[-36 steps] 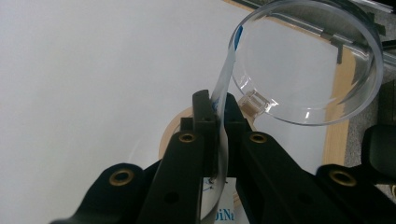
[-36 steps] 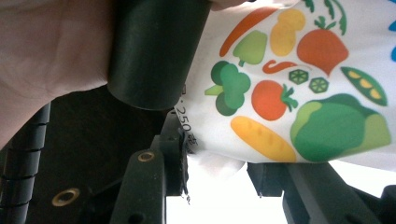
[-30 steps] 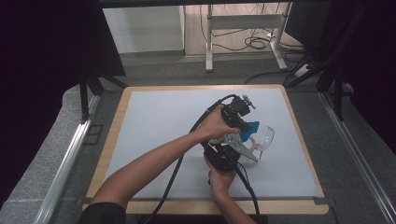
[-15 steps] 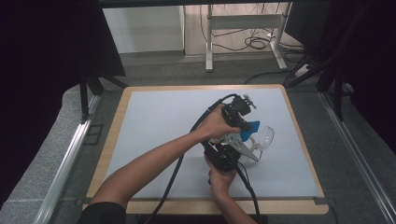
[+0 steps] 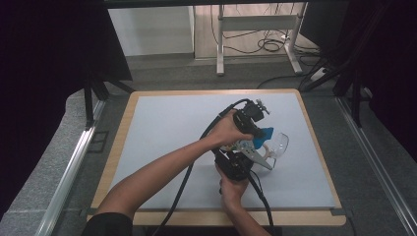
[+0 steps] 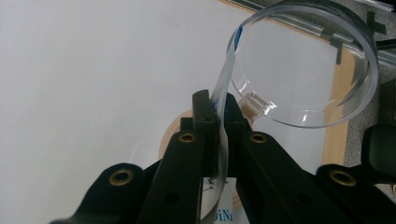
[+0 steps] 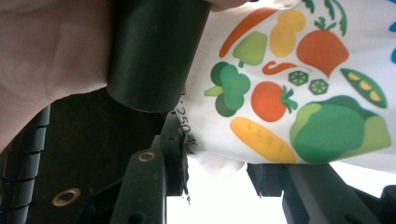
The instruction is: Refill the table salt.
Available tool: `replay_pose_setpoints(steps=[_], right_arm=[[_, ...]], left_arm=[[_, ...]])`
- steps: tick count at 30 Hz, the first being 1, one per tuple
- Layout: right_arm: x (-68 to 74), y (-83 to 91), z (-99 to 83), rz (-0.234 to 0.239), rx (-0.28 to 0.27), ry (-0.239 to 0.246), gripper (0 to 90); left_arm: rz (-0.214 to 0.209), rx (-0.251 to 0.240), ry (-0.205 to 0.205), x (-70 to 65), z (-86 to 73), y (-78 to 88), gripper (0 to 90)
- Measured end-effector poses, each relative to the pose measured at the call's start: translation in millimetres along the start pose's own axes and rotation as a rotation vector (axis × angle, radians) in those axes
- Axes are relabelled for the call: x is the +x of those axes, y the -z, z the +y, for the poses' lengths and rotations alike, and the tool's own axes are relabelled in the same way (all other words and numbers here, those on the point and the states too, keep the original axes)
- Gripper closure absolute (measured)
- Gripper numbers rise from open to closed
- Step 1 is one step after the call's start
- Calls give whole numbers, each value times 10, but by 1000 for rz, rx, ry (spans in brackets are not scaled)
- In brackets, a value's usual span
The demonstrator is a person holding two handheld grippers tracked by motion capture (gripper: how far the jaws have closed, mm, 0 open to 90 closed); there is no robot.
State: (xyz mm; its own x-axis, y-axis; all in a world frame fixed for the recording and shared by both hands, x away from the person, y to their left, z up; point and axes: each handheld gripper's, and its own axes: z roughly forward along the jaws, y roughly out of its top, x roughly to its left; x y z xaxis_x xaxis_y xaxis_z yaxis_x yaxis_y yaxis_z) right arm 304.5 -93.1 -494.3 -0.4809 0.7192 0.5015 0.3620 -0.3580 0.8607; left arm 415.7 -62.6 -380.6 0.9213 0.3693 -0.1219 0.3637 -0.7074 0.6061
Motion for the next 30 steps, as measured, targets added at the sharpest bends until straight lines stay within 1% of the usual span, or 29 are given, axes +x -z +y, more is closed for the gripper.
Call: replay_pose_setpoints(steps=[15, 23, 30], right_arm=[[6, -8, -2, 0, 1, -1, 631], [8, -10, -5, -2, 0, -3, 631], [12, -12, -6, -2, -2, -6, 632]], left_arm=[[-3, -2, 0, 12, -6, 3, 891], [-4, -4, 6, 4, -9, 0, 891], [-3, -4, 2, 6, -10, 1, 891]])
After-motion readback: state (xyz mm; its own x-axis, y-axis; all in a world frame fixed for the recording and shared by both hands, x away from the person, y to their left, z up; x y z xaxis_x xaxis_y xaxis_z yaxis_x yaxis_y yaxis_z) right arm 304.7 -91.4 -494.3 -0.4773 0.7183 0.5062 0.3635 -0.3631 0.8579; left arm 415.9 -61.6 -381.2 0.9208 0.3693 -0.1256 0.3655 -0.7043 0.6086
